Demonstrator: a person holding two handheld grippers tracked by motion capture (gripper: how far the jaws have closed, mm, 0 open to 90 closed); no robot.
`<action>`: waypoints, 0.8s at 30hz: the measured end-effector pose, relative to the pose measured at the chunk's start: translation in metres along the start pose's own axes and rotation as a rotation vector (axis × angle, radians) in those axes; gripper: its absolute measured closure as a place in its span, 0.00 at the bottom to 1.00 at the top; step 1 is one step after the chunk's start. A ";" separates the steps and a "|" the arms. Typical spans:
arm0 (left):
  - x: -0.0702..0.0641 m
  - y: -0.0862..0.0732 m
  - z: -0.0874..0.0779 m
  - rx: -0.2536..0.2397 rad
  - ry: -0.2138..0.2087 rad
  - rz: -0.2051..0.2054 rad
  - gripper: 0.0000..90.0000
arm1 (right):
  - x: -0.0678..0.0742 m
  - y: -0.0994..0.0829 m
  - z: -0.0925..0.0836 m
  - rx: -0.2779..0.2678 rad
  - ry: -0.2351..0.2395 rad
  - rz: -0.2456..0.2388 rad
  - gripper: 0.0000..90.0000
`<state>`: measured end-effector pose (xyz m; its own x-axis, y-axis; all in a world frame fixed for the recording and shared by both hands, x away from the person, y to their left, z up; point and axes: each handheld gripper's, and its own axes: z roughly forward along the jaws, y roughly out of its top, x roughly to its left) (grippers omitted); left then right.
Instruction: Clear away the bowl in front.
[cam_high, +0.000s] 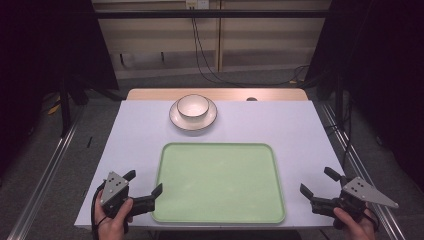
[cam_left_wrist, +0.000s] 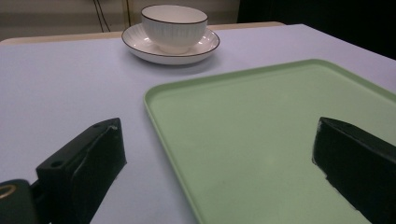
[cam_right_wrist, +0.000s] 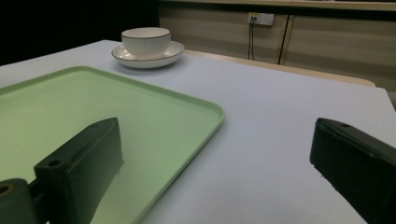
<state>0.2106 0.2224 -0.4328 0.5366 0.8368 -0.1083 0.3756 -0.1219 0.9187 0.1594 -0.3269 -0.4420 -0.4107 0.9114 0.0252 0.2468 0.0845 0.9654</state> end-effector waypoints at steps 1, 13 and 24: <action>-0.001 0.000 -0.001 -0.001 0.009 0.003 0.02 | -0.001 0.000 0.000 -0.003 -0.004 -0.003 0.02; -0.002 0.004 0.003 0.004 0.007 0.015 0.02 | -0.003 -0.004 0.000 0.000 0.005 -0.009 0.02; -0.001 0.017 0.010 0.008 -0.016 0.057 0.03 | -0.001 -0.004 0.000 -0.001 0.020 -0.020 0.02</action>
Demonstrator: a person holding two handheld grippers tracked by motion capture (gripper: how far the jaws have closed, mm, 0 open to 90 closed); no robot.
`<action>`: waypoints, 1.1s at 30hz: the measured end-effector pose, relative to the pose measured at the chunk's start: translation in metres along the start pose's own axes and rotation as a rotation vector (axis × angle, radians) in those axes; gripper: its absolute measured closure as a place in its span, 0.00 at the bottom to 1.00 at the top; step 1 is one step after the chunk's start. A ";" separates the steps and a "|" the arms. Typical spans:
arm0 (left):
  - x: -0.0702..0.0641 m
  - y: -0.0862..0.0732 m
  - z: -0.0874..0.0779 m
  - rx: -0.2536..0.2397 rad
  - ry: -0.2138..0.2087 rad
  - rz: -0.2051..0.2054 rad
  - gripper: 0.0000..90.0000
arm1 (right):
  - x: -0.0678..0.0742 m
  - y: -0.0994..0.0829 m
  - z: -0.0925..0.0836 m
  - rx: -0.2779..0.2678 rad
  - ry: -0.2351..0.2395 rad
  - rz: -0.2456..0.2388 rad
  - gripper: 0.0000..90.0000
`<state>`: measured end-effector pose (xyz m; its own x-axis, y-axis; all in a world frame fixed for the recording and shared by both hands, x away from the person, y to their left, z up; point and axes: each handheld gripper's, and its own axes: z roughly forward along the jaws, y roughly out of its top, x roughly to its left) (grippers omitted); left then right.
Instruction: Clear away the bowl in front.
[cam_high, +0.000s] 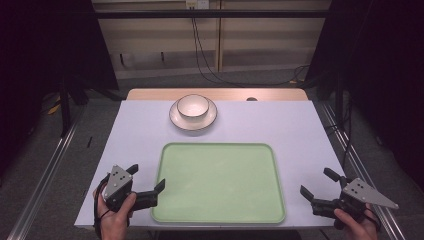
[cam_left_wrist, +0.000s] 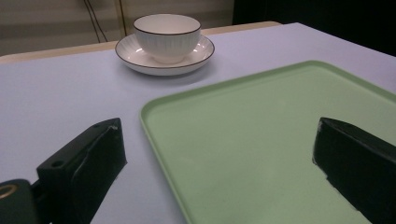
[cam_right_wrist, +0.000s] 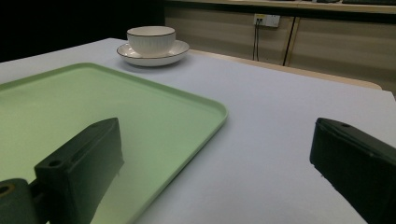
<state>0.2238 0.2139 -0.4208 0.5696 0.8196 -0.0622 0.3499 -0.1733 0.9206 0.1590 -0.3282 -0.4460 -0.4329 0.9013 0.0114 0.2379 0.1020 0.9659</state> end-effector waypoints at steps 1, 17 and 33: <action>0.000 0.001 0.001 0.000 0.005 0.008 0.02 | 0.000 0.000 0.000 0.000 0.002 -0.003 0.02; 0.007 0.026 0.039 0.057 -0.088 0.054 0.03 | 0.001 0.000 0.000 0.003 0.019 -0.011 0.03; 0.022 0.049 0.080 0.076 -0.092 0.087 0.05 | 0.001 -0.001 0.000 0.001 0.027 -0.009 0.03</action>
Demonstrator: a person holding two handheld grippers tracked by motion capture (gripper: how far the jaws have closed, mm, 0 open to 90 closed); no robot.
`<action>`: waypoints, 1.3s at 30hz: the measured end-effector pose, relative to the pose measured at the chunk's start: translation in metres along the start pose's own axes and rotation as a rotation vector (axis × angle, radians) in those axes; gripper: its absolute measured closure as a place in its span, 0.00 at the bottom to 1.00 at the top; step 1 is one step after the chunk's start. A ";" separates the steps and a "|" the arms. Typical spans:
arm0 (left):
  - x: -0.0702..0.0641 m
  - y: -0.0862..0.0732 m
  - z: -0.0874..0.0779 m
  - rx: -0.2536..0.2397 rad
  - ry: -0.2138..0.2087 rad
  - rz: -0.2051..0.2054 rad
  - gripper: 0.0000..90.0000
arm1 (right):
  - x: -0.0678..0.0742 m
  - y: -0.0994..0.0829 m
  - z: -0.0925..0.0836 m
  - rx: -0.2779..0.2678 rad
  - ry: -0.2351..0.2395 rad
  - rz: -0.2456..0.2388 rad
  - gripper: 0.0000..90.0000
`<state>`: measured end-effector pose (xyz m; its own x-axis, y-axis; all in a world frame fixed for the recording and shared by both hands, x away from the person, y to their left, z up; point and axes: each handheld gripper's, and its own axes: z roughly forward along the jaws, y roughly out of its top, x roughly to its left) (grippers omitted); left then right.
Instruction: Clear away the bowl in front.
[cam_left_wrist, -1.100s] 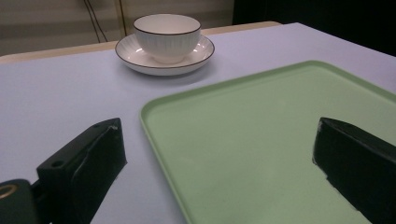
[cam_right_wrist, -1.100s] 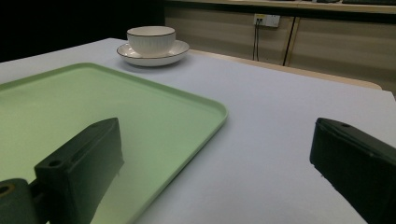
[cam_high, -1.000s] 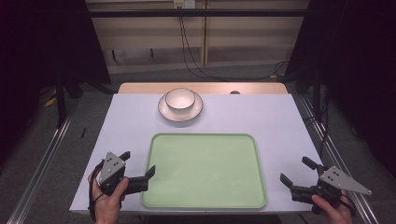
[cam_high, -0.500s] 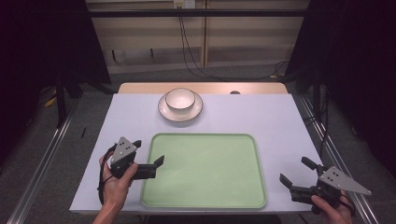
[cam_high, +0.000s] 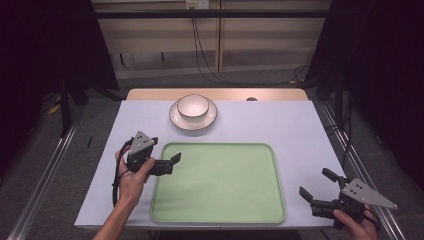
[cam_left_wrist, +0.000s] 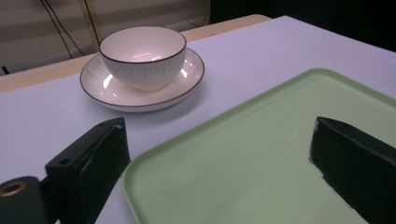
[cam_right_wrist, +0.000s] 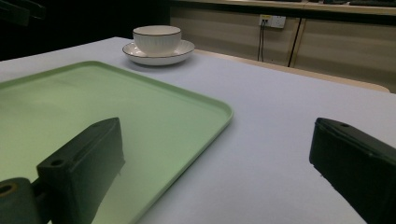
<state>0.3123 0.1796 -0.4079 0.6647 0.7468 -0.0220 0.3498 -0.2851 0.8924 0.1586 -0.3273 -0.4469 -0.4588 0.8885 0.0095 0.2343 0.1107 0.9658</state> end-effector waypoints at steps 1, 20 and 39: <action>0.006 0.003 0.006 -0.004 0.010 0.001 0.04 | -0.001 0.000 0.001 0.002 -0.004 -0.003 0.03; 0.034 0.043 0.058 0.027 -0.001 -0.036 0.05 | -0.003 -0.001 0.000 -0.002 -0.007 0.008 0.04; 0.061 0.061 0.106 0.068 0.048 -0.101 0.07 | -0.003 -0.002 0.000 -0.008 0.006 0.017 0.04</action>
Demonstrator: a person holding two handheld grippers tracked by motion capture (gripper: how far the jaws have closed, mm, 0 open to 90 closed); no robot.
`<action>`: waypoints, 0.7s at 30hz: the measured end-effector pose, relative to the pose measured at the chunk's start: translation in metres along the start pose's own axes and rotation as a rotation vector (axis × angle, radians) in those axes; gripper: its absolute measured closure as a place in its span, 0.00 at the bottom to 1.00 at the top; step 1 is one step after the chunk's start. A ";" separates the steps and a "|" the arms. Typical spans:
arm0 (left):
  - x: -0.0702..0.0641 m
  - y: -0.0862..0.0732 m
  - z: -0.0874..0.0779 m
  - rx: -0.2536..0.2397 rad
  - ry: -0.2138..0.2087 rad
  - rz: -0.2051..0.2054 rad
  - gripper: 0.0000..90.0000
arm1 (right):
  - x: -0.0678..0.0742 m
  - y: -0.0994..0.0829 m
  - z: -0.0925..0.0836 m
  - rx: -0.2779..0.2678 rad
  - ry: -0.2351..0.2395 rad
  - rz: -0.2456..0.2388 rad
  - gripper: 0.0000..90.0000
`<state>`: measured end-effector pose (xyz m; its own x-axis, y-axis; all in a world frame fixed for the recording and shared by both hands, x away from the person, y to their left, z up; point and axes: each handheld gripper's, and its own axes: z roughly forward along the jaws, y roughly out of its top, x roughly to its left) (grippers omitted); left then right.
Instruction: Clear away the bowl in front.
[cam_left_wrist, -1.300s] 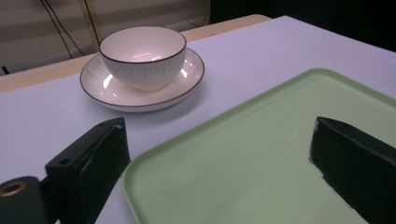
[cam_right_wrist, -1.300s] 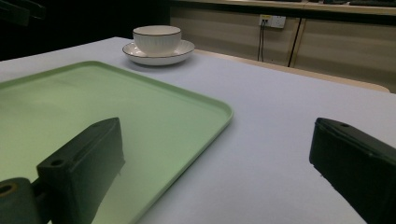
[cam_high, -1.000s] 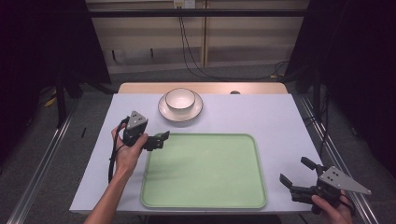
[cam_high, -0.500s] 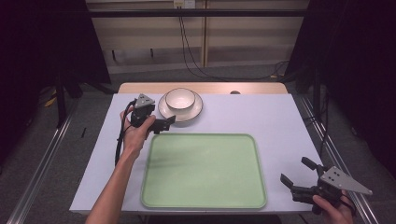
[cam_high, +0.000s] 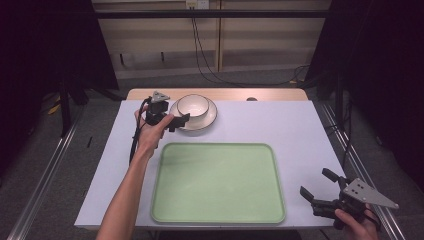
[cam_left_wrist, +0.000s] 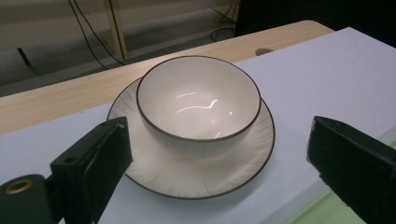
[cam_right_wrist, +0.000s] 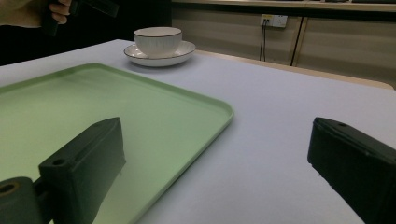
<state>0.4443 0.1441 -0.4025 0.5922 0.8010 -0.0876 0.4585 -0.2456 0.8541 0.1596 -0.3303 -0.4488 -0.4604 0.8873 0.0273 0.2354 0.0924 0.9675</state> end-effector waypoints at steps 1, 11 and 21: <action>0.000 0.000 0.000 0.000 0.000 0.000 0.06 | 0.000 0.000 0.000 0.000 0.000 0.000 0.04; 0.007 0.003 0.028 0.066 0.018 0.005 0.10 | 0.000 0.000 -0.001 0.002 0.009 -0.003 0.04; 0.025 0.012 0.047 0.109 0.078 -0.049 0.12 | 0.000 -0.001 -0.002 -0.003 0.014 0.002 0.04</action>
<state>0.4958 0.1358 -0.4191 0.5163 0.8522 -0.0841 0.5574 -0.2600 0.7885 0.1581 -0.3314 -0.4497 -0.4718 0.8811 0.0322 0.2333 0.0896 0.9683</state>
